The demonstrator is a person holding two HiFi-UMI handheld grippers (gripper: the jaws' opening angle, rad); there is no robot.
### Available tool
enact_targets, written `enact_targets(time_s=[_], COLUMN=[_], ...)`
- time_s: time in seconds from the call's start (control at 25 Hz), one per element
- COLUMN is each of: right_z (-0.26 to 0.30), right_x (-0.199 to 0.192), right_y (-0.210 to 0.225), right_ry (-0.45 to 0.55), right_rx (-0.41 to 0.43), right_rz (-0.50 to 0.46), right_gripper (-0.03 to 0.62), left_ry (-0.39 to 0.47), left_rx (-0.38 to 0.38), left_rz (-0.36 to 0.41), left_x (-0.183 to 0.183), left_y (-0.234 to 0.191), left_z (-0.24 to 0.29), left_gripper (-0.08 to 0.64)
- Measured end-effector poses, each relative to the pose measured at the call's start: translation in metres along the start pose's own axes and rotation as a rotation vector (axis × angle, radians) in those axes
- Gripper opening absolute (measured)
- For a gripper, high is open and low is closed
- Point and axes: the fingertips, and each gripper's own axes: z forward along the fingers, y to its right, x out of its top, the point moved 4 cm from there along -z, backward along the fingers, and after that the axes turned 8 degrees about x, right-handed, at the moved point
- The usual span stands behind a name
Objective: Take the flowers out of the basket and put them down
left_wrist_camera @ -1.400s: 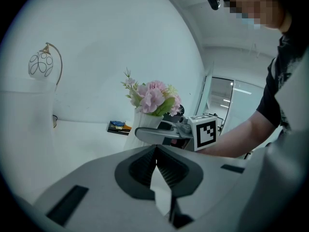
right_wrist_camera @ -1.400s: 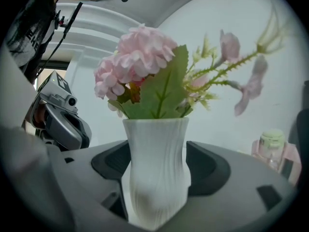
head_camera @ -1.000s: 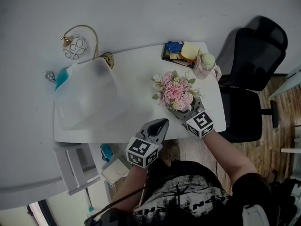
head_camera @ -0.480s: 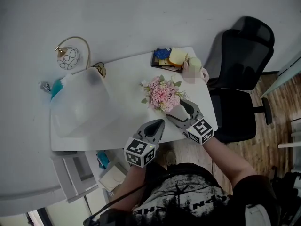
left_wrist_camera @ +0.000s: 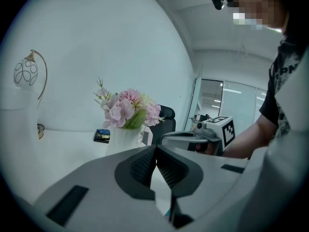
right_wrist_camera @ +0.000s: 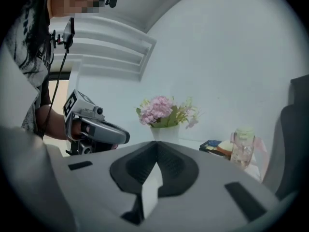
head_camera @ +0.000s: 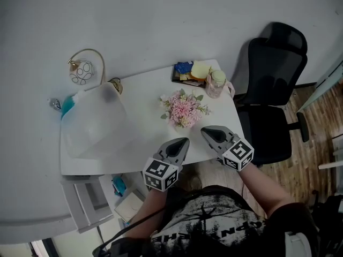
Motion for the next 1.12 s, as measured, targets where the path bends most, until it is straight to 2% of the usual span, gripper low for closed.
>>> enact_targets(time_s=[0.24, 0.64, 1.12], right_z=[-0.012, -0.031, -0.023], right_x=[0.0, -0.004, -0.005], right_y=[-0.01, -0.008, -0.008], right_ry=[-0.004, -0.05, -0.084], right_rx=[0.008, -0.018, -0.014], right_rz=[0.05, 0.036, 0.001], right_gripper=[0.015, 0.015, 0.015], left_ry=[0.008, 0.003, 0.001], left_rx=[0.006, 0.043, 0.055], left_rz=[0.0, 0.008, 0.005], left_x=[0.002, -0.003, -0.003], left_y=[0.0, -0.01, -0.016], left_z=[-0.005, -0.013, -0.012], left_gripper=[0.014, 0.014, 0.014])
